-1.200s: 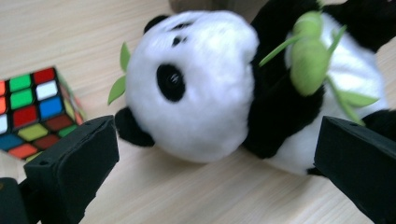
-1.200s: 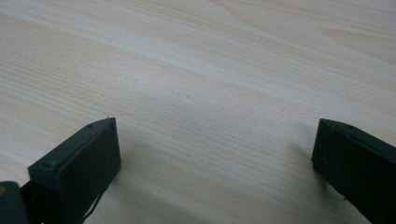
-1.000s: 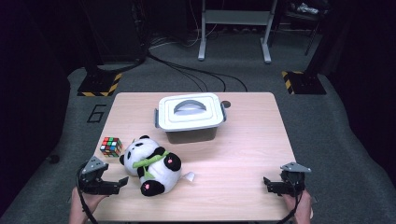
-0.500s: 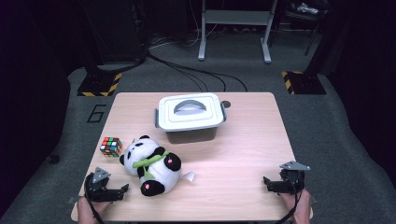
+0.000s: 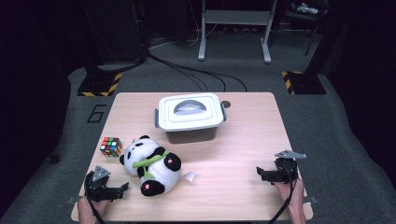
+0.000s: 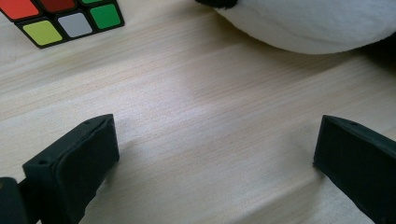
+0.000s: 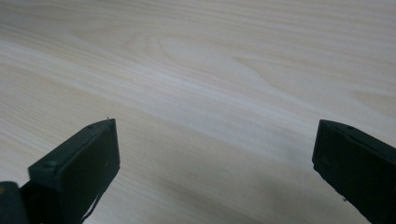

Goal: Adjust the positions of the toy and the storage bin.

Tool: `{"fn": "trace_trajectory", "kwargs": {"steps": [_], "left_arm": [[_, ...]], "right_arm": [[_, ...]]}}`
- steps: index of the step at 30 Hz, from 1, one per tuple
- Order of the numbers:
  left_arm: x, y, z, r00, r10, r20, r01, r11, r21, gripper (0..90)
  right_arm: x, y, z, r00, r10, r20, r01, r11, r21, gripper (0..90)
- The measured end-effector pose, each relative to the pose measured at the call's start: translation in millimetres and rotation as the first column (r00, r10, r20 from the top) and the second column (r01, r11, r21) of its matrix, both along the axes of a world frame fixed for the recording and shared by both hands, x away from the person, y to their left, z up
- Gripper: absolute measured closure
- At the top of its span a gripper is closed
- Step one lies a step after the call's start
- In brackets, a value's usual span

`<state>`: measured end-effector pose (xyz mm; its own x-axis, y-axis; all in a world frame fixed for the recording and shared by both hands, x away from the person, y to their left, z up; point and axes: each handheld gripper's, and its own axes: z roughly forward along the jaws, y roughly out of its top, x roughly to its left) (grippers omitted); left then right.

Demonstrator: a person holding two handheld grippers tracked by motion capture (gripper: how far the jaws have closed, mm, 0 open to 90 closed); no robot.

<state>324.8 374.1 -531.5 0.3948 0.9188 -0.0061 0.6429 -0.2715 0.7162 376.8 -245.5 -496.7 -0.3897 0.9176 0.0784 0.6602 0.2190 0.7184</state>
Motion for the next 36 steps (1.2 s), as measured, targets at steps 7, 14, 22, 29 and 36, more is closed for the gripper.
{"fn": "trace_trajectory", "kwargs": {"steps": [7, 14, 22, 29, 36], "left_arm": [[2.1, -0.8, -0.8, 0.9999, 0.000, 0.011, 0.000, 1.0000, -0.002, 0.0], [2.9, -1.1, -0.7, 1.0000, -0.002, 0.009, 0.002, 1.0000, -0.003, 0.0], [3.0, -1.2, -0.7, 1.0000, 0.000, 0.009, 0.000, 1.0000, -0.003, 0.0], [2.9, -1.2, -0.7, 1.0000, -0.001, 0.009, 0.001, 1.0000, -0.003, 0.0], [2.9, -1.2, -0.6, 1.0000, -0.001, 0.009, 0.001, 1.0000, -0.003, 0.0]], "right_arm": [[16.1, 19.4, 18.8, 0.9979, 0.064, 0.011, -0.064, 0.998, 0.001, 0.6], [29.0, 35.3, 37.8, 0.9946, 0.102, 0.022, -0.102, 0.995, 0.015, 0.7], [45.0, 52.4, 56.1, 0.9897, 0.138, 0.038, -0.138, 0.990, 0.011, 0.8], [60.2, 69.2, 70.6, 0.9848, 0.169, 0.042, -0.169, 0.986, 0.006, 0.7], [78.1, 85.6, 85.0, 0.9789, 0.200, 0.043, -0.200, 0.980, 0.007, 0.7]]}}
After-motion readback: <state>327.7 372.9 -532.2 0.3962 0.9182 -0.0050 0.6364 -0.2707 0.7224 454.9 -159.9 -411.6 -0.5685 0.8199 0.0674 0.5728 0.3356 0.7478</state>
